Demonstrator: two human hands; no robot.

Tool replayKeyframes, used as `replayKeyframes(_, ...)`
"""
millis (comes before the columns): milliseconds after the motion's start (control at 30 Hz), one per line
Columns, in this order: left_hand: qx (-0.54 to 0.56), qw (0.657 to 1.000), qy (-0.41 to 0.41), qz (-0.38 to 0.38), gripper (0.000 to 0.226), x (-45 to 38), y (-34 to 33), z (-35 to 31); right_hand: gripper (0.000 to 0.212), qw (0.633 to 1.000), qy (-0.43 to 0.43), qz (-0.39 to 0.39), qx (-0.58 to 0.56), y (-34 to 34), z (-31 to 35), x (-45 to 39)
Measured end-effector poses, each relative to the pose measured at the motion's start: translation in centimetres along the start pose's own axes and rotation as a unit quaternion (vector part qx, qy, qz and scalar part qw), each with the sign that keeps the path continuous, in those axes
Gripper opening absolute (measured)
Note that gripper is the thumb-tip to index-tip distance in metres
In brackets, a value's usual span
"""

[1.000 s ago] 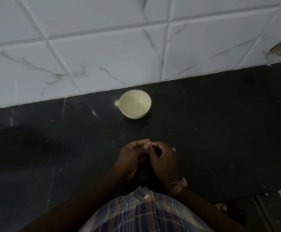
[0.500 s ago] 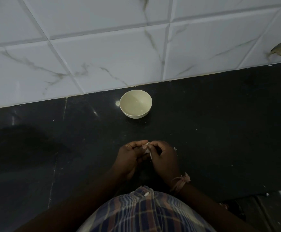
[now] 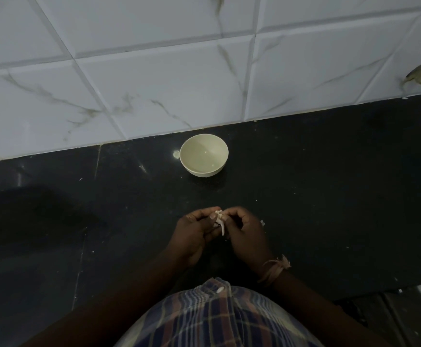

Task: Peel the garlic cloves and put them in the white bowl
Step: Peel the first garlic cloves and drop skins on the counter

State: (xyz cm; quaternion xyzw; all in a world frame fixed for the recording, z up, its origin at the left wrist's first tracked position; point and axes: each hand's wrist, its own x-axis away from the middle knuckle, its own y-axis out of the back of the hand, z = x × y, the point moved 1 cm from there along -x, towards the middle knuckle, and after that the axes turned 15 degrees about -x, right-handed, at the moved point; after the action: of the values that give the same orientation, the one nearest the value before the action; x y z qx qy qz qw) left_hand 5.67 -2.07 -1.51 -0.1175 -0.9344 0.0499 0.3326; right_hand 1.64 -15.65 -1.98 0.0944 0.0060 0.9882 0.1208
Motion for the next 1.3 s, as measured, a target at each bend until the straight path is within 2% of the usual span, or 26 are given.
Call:
replayKeyframes(100, 0.012, 1.000, 0.006, -0.001, 0.020, 0.0, -0.1, 0.0, 0.011, 0.982, -0.101, -0.026, -0.155, -0.5, 0.3, 0.0)
replayKeyframes(200, -0.003, 1.000, 0.009, -0.005, 0.022, -0.2, 0.1, 0.1, 0.017, 0.916, -0.191, -0.070, -0.346, -1.2, 0.4, 0.1)
replayKeyframes(333, 0.000, 1.000, 0.005, -0.021, 0.021, -0.2, 0.1, 0.4, 0.017, 0.837, -0.242, -0.122, -0.475, -1.2, -0.4, -0.2)
replayKeyframes(400, -0.001, 1.000, 0.008, -0.029, 0.022, -0.2, 0.3, 0.4, 0.017, 0.820, -0.254, -0.120, -0.498, -0.8, -1.1, -0.4)
replayKeyframes(500, -0.013, 0.999, 0.019, -0.035, 0.022, -0.3, 0.5, 0.6, 0.013, 0.848, -0.255, -0.120, -0.449, 0.2, -2.1, -0.3)
replayKeyframes(600, -0.012, 0.999, 0.031, -0.042, 0.022, -0.2, 0.5, 0.8, 0.015, 0.879, -0.253, -0.171, -0.366, 1.7, -3.3, -0.3)
replayKeyframes(700, -0.009, 0.997, 0.051, -0.054, 0.020, -0.5, 0.7, 1.1, 0.015, 0.913, -0.221, -0.223, -0.262, 3.5, -4.3, -0.4)
replayKeyframes(833, -0.016, 0.995, 0.074, -0.063, 0.023, -0.9, 1.1, 1.9, 0.011, 0.953, -0.156, -0.235, -0.113, 5.3, -4.8, -0.5)
replayKeyframes(1033, -0.014, 0.997, 0.068, -0.043, 0.027, -0.9, 0.5, 1.9, 0.012, 0.969, -0.109, -0.224, -0.004, 5.2, -4.9, -1.2)
replayKeyframes(1233, -0.023, 0.997, 0.068, -0.012, 0.039, 0.0, 0.3, 1.9, 0.016, 0.967, -0.084, -0.240, 0.009, 4.9, -4.6, 0.0)
replayKeyframes(1300, -0.023, 0.998, 0.061, -0.002, 0.042, 0.4, 0.2, 1.9, 0.013, 0.976, -0.066, -0.206, 0.016, 4.4, -3.8, 1.0)
